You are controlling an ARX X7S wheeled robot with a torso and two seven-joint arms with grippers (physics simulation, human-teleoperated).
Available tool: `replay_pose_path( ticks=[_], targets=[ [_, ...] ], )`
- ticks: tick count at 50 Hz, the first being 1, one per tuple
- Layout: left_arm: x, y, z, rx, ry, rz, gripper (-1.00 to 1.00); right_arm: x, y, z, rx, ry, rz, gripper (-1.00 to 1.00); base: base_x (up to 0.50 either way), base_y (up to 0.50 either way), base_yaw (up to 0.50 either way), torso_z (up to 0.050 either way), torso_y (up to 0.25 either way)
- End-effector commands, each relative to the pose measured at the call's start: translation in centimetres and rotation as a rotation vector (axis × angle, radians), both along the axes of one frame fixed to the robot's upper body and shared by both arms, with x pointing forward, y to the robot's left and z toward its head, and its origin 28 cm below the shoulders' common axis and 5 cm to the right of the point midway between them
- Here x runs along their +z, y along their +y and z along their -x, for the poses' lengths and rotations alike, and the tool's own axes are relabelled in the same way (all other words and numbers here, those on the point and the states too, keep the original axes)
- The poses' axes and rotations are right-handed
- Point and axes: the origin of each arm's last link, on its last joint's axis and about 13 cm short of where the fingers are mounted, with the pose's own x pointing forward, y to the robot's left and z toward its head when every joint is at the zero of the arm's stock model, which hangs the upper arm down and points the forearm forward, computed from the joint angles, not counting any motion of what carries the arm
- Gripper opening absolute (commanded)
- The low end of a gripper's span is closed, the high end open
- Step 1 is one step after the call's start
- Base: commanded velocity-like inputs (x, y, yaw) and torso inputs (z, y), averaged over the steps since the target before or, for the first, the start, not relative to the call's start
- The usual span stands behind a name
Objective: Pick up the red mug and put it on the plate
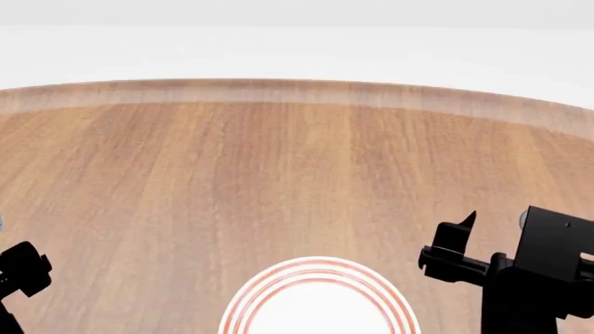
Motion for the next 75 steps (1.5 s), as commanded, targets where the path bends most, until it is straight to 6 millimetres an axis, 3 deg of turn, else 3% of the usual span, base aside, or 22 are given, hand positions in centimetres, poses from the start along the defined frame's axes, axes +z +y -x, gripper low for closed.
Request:
replay_pose_path(
  ticks=[1,29,46,68,69,75],
  targets=[
    [-1.3,0.7,-1.4,0.02,0.044,0.042,1.0,-0.4,0.0,-0.1,0.003,0.0,-0.023,1.0,0.0,0.0,0.0,0.0,0.0],
    [-4.8,2.2,-3.5,0.079,0.182,0.13,1.0,-1.1,0.1,-0.4,0.004,0.012,-0.03,1.0,0.0,0.0,0.0,0.0,0.0],
    [-5.8,2.0,-2.8,0.09,0.268,0.159,1.0,-1.5,0.0,-0.5,0.004,0.019,-0.038,1.0,0.0,0.0,0.0,0.0,0.0],
    [-6.4,2.1,-2.4,-0.104,0.258,0.088,1.0,-2.1,0.0,-0.6,0.007,0.028,-0.042,1.0,0.0,0.0,0.0,0.0,0.0],
    [-6.3,2.2,-2.4,-0.093,0.249,0.091,-1.0,-2.1,0.0,-0.6,0.007,0.028,-0.043,1.0,0.0,0.0,0.0,0.0,0.0],
    [-6.4,2.2,-2.3,-0.102,0.247,0.084,-1.0,-2.1,-0.1,-0.5,0.01,0.026,-0.048,1.0,0.0,0.0,0.0,0.0,0.0]
  ],
)
